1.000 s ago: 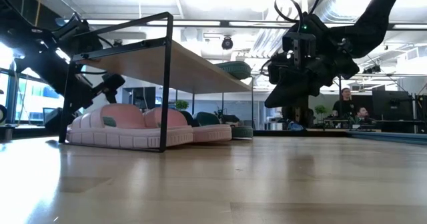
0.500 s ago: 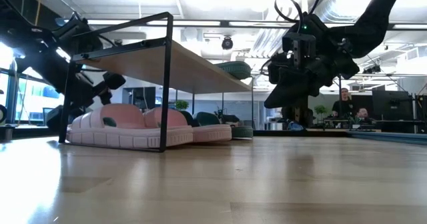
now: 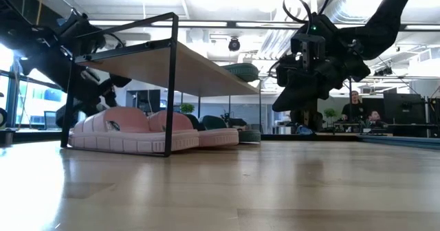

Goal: Pick and place slides into the shelf
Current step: Put the green slide on the shelf

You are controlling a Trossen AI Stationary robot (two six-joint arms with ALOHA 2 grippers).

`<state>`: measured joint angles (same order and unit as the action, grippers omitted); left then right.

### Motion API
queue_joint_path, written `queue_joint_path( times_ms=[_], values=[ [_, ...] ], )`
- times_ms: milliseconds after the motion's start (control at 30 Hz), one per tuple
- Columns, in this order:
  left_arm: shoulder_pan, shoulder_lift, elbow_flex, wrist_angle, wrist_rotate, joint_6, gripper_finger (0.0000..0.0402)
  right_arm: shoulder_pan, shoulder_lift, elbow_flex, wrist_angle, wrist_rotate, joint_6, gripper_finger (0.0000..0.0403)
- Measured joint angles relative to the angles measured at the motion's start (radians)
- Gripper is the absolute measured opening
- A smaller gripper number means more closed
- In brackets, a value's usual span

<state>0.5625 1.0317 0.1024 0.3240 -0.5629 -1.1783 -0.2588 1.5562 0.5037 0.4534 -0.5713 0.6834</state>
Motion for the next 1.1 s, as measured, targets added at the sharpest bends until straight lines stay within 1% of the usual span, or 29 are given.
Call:
queue_joint_path(
  times_ms=[267, 433, 633, 833, 933, 1000, 1100],
  values=[
    [0.0, -0.023, -0.001, 0.123, -0.026, 0.086, 0.0036, 0.0, 0.0, 0.0, 0.0, 0.003, -0.002, 0.0],
    [0.0, -0.062, 0.0, 0.178, -0.069, 0.128, 0.0035, 0.0, 0.0, 0.0, 0.0, 0.004, -0.002, 0.0],
    [0.0, -0.125, 0.0, 0.251, -0.131, 0.229, 0.0035, 0.0, 0.0, 0.0, 0.0, 0.016, -0.003, 0.0],
    [0.0, -0.194, 0.001, 0.369, -0.172, 0.412, 0.0034, 0.0, 0.0, 0.0, 0.0, 0.03, -0.003, 0.0],
    [0.0, -0.227, 0.001, 0.436, -0.183, 0.543, 0.0034, 0.0, 0.0, 0.0, 0.0, 0.039, -0.003, 0.0],
    [0.0, -0.245, 0.001, 0.486, -0.182, 0.643, 0.0034, 0.0, 0.0, 0.0, 0.0, 0.04, -0.003, 0.0],
    [0.0, -0.266, 0.001, 0.56, -0.146, 0.792, 0.0034, 0.0, 0.0, 0.0, 0.0, 0.043, -0.003, 0.0]
  ],
)
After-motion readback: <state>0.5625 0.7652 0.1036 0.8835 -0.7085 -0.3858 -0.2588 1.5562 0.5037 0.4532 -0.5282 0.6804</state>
